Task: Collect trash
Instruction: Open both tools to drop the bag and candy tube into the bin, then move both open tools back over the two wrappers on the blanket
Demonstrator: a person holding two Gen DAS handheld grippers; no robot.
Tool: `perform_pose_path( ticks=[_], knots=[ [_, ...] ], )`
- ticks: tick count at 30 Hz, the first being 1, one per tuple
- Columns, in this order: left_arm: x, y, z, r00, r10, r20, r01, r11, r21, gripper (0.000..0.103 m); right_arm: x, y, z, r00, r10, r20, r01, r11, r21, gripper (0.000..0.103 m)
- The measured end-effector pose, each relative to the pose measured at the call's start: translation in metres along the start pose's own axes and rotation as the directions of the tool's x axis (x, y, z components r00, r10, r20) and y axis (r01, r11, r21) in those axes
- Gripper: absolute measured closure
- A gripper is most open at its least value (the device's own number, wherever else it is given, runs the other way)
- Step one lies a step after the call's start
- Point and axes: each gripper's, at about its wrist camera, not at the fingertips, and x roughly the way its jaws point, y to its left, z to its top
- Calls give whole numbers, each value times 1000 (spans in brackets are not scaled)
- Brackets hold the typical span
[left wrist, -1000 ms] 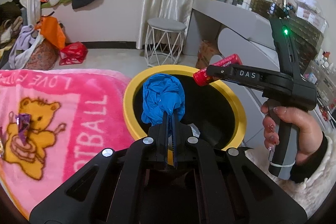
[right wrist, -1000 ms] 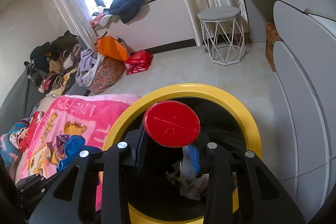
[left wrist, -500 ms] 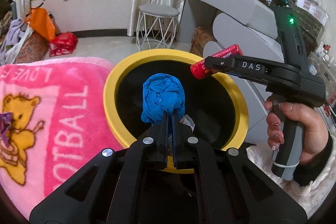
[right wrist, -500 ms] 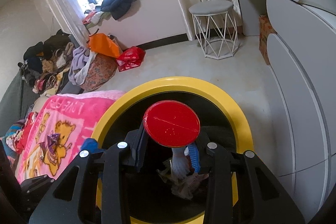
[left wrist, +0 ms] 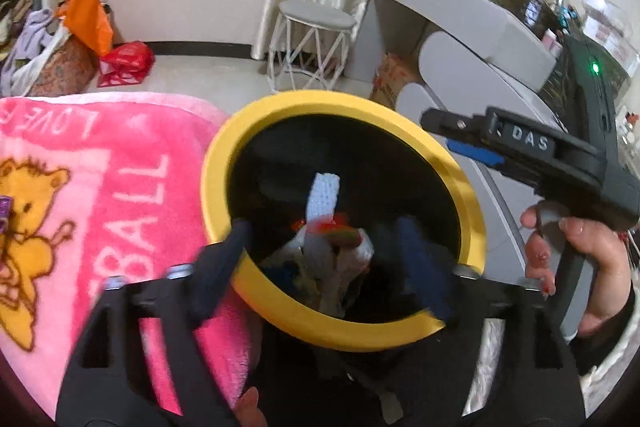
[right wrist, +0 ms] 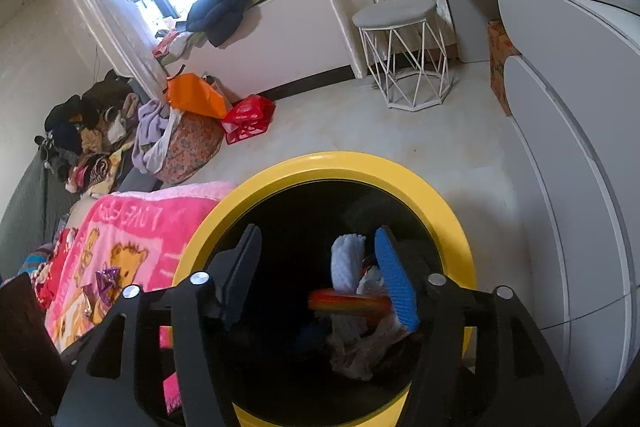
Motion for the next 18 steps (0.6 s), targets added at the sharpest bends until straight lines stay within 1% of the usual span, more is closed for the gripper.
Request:
perform_pose_path(
  ticks=[2, 3, 5, 8, 12, 18],
  knots=[
    [-7, 2, 2, 1000, 15, 17, -15, 1000, -15, 15, -2, 1, 1, 1000, 1, 3, -1, 1000, -3, 42],
    [-10, 2, 0, 999, 31, 23, -31, 999, -19, 10, -3, 3, 0, 1000, 3, 6, -3, 1000, -6, 42],
    [-19, 5, 1, 997, 73, 37, -72, 997, -32, 10, -5, 6, 1, 1000, 7, 8, -7, 1000, -14, 40],
    [-30, 10, 2, 994, 95, 57, -93, 994, -51, 10, -8, 15, 1, 1000, 11, 13, -11, 999, -38, 38],
    [-48, 20, 1, 986, 143, 85, -137, 988, -70, 10, -14, 28, -1, 1000, 18, 23, -16, 997, -80, 36],
    [-71, 40, 0, 970, 212, 121, -196, 972, -129, 10, -22, 57, -4, 998, 46, 39, -40, 988, -148, 34]
  ],
)
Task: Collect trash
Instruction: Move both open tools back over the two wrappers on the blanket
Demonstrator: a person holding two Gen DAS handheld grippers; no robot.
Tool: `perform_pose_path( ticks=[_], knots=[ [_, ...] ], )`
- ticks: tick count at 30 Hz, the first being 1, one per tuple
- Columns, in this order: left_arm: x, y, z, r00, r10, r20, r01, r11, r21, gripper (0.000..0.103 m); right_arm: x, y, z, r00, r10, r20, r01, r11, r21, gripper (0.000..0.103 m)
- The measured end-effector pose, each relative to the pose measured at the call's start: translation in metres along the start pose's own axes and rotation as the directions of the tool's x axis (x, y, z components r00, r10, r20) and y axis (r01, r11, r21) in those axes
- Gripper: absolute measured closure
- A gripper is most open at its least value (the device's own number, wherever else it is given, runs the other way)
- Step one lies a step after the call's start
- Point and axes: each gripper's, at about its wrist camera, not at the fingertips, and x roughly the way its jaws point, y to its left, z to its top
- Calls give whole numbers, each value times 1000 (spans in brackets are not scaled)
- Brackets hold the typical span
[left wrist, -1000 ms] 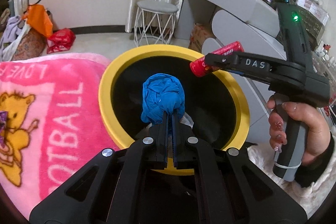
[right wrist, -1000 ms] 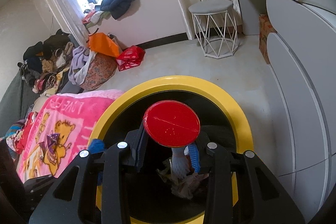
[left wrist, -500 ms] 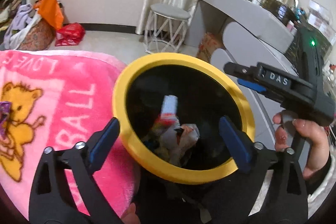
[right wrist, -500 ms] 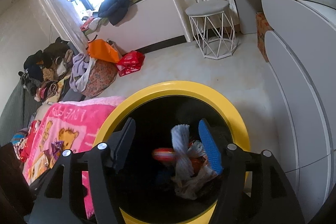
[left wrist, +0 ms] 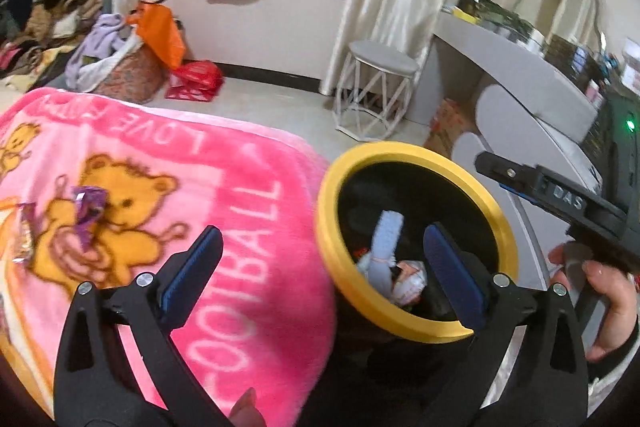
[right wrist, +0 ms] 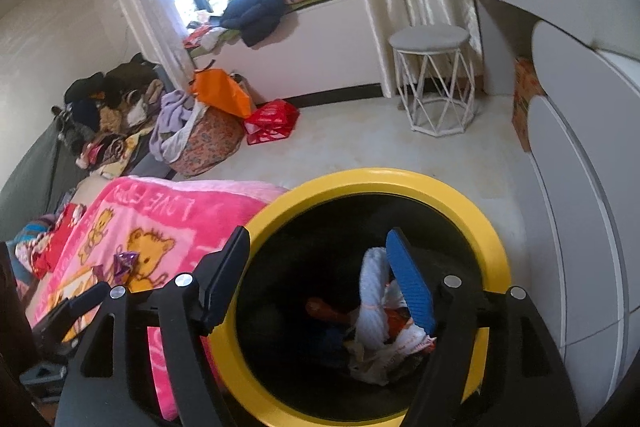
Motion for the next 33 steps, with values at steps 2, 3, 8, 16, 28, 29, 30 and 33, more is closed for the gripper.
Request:
perform_pose_path(
  ticks=[2, 3, 8, 16, 28, 29, 30, 33],
  knots=[
    [-9, 12, 2, 999, 32, 27, -31, 999, -31, 10, -1, 9, 0, 1000, 12, 2, -12, 1000, -25, 33],
    [-12, 17, 2, 999, 39, 33, -38, 998, -41, 10, -2, 19, -1, 1000, 22, 4, -22, 999, -48, 32],
    [-33, 44, 2, 990, 124, 74, -118, 990, -82, 10, 0, 54, -6, 998, 65, -9, -66, 990, -125, 31],
    [-66, 90, 0, 953, 274, 129, -254, 955, -153, 10, 10, 118, -16, 989, 143, -48, -150, 961, -232, 29],
    [-91, 168, -17, 915, 392, 98, -349, 889, -297, 10, 25, 207, -39, 964, 236, -122, -265, 885, -383, 28],
    [-93, 175, -19, 910, 403, 92, -359, 881, -307, 10, 26, 212, -41, 962, 240, -128, -271, 880, -391, 28],
    [-94, 178, -21, 909, 408, 89, -363, 877, -313, 10, 29, 219, -43, 959, 249, -138, -284, 872, -400, 28],
    [-96, 192, -28, 902, 426, 67, -383, 862, -332, 10, 36, 233, -48, 952, 261, -157, -304, 857, -415, 28]
  ],
)
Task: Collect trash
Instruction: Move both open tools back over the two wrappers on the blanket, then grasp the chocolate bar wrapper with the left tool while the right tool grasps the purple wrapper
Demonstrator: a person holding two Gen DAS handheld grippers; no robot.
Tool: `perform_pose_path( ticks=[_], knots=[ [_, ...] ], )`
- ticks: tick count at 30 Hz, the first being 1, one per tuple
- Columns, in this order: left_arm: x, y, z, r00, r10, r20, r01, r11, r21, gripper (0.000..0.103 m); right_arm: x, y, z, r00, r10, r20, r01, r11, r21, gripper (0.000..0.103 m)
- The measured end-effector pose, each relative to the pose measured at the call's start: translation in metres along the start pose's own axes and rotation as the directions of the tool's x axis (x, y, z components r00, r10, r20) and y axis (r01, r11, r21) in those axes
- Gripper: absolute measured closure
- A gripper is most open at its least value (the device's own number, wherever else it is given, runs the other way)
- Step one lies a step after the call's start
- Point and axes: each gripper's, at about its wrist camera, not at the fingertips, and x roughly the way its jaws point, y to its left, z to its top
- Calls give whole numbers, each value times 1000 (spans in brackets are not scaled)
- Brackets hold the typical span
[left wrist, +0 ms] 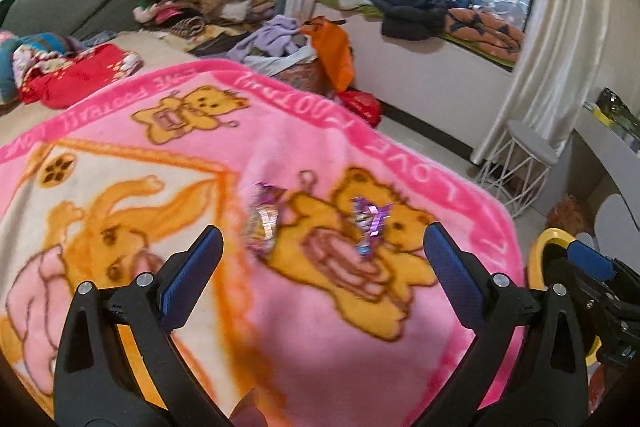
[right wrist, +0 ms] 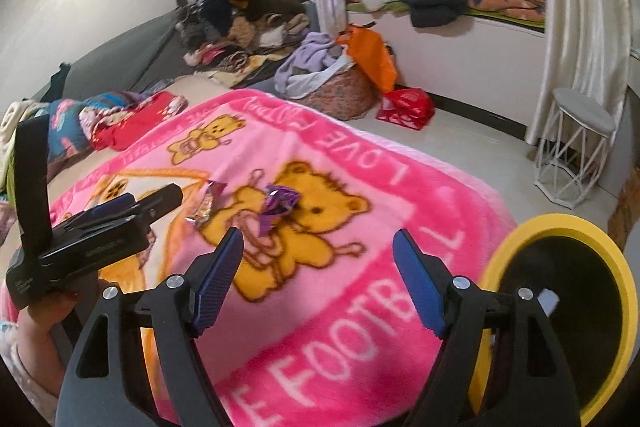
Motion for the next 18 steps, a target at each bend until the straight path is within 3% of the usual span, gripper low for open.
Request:
perform_pose_path(
  ticks=[5, 11, 18],
  knots=[
    [9, 23, -6, 999, 38, -26, -39, 999, -19, 10, 22, 14, 6, 999, 33, -18, -34, 999, -20, 28],
    [23, 48, -13, 997, 26, -67, -30, 998, -53, 11, 60, 25, 20, 997, 61, -48, -62, 998, -28, 29],
    [42, 61, -18, 992, -35, -121, 23, 995, -97, 39, 114, 27, 29, 983, 113, -142, -108, 993, 43, 43]
  ],
)
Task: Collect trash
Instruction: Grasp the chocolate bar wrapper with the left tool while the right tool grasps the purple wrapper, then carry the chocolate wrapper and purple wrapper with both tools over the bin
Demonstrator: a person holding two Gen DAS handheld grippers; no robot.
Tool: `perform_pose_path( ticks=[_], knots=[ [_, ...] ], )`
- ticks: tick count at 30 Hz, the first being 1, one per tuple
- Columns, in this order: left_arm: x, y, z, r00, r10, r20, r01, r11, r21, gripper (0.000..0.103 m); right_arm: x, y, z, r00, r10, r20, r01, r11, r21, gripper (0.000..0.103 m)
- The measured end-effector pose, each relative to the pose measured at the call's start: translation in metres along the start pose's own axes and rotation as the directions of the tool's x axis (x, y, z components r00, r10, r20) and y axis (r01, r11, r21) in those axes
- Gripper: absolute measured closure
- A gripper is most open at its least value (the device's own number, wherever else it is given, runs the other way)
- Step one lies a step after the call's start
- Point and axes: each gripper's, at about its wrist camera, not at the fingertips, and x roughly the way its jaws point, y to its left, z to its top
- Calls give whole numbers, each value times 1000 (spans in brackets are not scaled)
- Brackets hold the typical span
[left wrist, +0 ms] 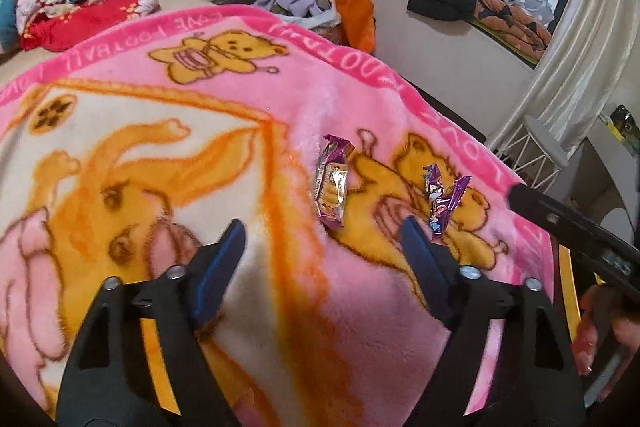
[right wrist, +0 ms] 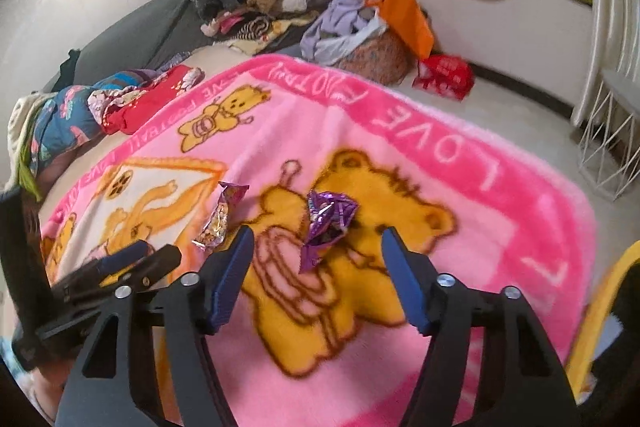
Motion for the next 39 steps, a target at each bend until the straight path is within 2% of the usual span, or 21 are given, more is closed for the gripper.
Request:
perform_pose_path(
  ticks=[2, 4, 8, 10, 15, 18, 19, 29, 39],
  knots=[
    [6, -1, 1, 1000, -14, -11, 15, 1000, 11, 45, 13, -2, 1, 1000, 11, -25, -10, 1000, 30, 49],
    [11, -2, 2, 999, -25, -21, 26, 1000, 11, 53, 26, -6, 3, 999, 22, -46, -19, 998, 63, 60],
    [23, -6, 6, 998, -43, -39, 44, 999, 9, 60, 46, -9, 4, 997, 30, -77, -23, 995, 97, 70],
    [29, -8, 7, 998, -45, -50, 46, 999, 13, 66, 52, -9, 2, 995, 38, -88, -29, 994, 105, 88],
    [48, -6, 6, 995, -45, -85, 44, 999, -13, 73, 47, -11, -3, 996, 54, -74, -46, 993, 109, 91],
    [54, -3, 3, 995, -34, -91, 32, 999, -26, 85, 37, -11, -8, 996, 59, -60, -53, 994, 91, 91],
    [55, -2, 2, 995, -37, -90, 34, 999, -29, 86, 32, -12, -10, 997, 60, -54, -55, 995, 89, 91],
    [32, -14, -5, 996, -70, -46, 70, 998, 0, 90, -10, -11, -35, 999, 50, 4, -50, 997, 60, 92],
    [1, -36, -13, 995, -95, -4, 95, 994, 51, 91, -33, -3, -56, 999, 46, -1, -46, 999, 16, 92]
  ],
)
